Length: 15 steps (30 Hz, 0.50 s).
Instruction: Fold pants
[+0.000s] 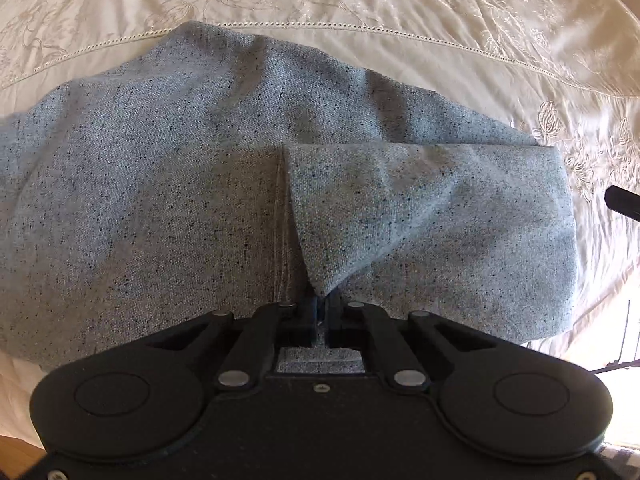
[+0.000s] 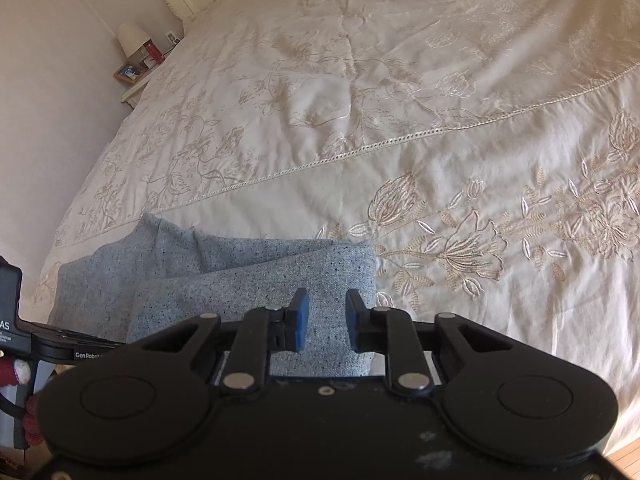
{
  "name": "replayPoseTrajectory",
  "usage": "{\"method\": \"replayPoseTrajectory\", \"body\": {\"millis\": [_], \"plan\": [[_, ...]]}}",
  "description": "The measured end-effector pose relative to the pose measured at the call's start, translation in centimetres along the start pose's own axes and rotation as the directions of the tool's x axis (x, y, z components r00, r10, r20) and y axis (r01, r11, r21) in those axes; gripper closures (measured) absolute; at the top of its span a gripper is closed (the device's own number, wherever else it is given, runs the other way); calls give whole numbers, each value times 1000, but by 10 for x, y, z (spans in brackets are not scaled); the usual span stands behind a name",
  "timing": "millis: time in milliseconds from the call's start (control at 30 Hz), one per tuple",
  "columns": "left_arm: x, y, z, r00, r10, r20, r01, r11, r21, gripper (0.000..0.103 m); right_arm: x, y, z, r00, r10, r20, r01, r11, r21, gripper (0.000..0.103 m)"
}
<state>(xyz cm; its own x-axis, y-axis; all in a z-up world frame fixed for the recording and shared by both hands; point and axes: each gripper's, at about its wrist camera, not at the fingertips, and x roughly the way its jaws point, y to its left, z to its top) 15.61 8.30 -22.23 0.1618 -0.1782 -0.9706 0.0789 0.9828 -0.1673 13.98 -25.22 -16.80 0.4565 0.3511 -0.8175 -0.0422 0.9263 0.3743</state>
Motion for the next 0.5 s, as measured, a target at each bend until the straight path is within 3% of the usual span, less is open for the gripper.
{"method": "replayPoseTrajectory", "body": {"millis": [133, 300, 367, 400, 500], "plan": [[-2, -3, -1, 1000, 11, -17, -11, 1000, 5, 98, 41, 8, 12, 996, -22, -81, 16, 997, -75, 93], [-4, 5, -1, 998, -7, -56, 7, 1000, -2, 97, 91, 4, 23, 974, -135, -183, 109, 984, -144, 102], [-7, 9, 0, 997, 15, -73, -15, 1000, -1, 96, 89, 3, 22, 975, -135, -177, 111, 984, -140, 101], [-9, 11, 0, 996, 37, -81, -37, 999, -5, 96, 84, 4, 21, 977, -131, -166, 108, 984, -141, 96], [-25, 20, -2, 997, 59, -54, -61, 998, -34, 96, 62, 8, 7, 985, -95, -143, 74, 987, -146, 96]]}}
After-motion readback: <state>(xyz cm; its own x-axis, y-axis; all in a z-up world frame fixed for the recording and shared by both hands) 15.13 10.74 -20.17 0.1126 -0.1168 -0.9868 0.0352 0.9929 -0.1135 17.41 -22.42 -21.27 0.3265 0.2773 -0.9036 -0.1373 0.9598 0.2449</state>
